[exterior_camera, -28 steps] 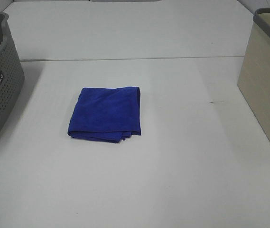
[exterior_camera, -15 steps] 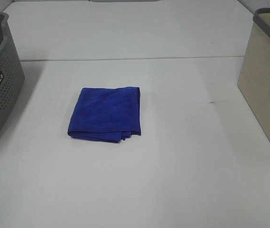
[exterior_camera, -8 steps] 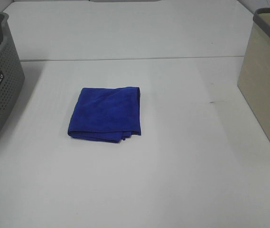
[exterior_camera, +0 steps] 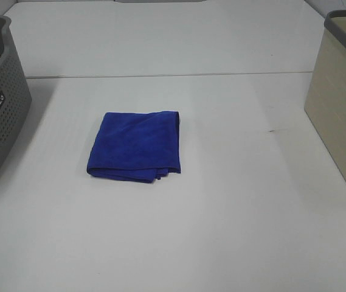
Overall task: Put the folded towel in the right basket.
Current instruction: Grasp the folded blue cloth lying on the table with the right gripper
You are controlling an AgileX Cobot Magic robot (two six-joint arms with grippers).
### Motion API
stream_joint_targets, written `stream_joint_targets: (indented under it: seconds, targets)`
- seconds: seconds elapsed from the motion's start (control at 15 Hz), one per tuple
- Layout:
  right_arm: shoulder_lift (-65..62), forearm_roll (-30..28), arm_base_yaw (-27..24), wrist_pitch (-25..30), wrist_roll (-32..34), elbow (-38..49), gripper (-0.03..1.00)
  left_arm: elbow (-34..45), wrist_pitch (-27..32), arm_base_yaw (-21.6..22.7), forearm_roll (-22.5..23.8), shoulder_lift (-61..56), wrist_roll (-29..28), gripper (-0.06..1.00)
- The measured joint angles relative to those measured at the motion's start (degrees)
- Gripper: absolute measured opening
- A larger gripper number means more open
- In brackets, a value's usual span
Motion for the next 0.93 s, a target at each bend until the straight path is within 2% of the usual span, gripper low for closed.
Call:
stream_joint_targets:
  seconds: [0.93]
  targets:
    - [0.0, 0.0, 0.0, 0.0, 0.0, 0.0, 0.98, 0.0, 0.0, 0.0, 0.0, 0.0, 0.0, 0.97]
